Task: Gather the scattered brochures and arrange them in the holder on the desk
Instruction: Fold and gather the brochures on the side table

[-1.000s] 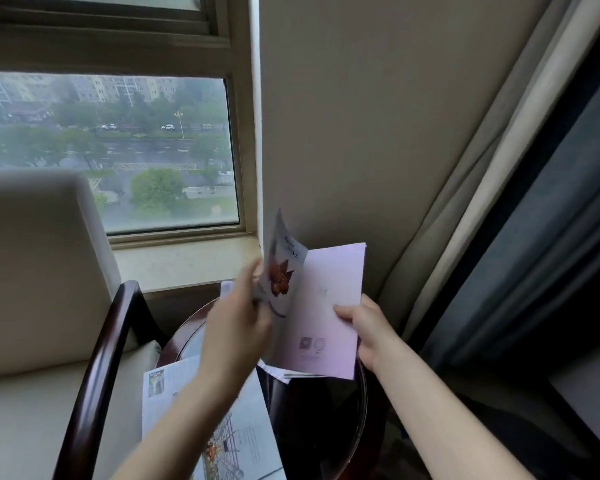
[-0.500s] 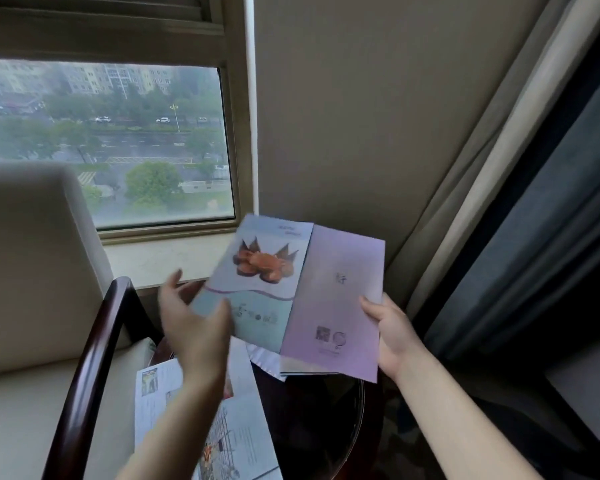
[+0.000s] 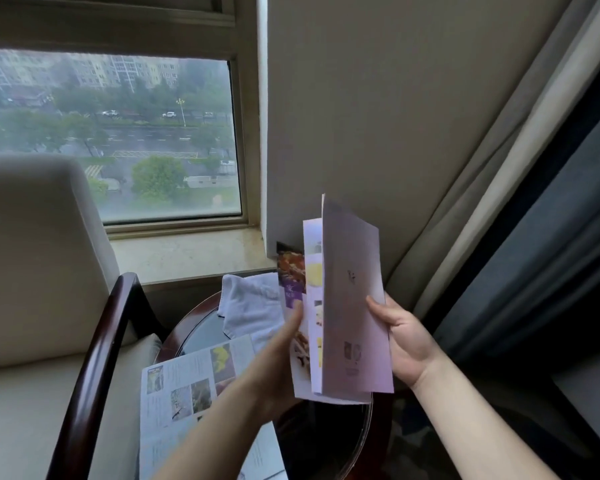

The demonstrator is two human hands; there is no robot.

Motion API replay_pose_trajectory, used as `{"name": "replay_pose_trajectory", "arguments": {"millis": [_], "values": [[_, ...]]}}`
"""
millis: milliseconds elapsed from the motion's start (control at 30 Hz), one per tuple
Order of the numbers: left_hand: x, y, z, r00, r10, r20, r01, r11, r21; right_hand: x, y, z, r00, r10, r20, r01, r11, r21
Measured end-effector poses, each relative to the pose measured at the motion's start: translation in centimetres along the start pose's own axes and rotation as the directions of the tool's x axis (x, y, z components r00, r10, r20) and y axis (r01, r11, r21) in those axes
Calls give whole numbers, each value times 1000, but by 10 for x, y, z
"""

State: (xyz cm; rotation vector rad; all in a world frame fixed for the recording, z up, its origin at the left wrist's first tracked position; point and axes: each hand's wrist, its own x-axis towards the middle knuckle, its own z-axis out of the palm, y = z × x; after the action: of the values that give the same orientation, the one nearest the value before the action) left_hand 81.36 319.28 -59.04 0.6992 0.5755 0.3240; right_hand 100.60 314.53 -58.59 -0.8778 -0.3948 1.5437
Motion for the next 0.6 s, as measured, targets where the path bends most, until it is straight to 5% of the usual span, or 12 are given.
{"name": "replay_pose_trajectory", "arguments": {"millis": [233, 433, 500, 600], "values": [[-3, 33, -37, 920, 267, -287, -175, 935, 308, -8, -19, -18, 983, 9, -182, -55, 966, -251], [4, 17, -26, 899, 56, -434, 129, 913, 386, -16, -30, -12, 998, 55, -25, -57, 996, -71], [8, 3, -19, 909, -23, -416, 179, 924, 338, -17, -33, -7, 999, 40, 16, -40, 998, -55], [12, -5, -5, 986, -79, -144, 86, 995, 45, -17, -36, -1, 999, 35, 31, -32, 996, -82]]}}
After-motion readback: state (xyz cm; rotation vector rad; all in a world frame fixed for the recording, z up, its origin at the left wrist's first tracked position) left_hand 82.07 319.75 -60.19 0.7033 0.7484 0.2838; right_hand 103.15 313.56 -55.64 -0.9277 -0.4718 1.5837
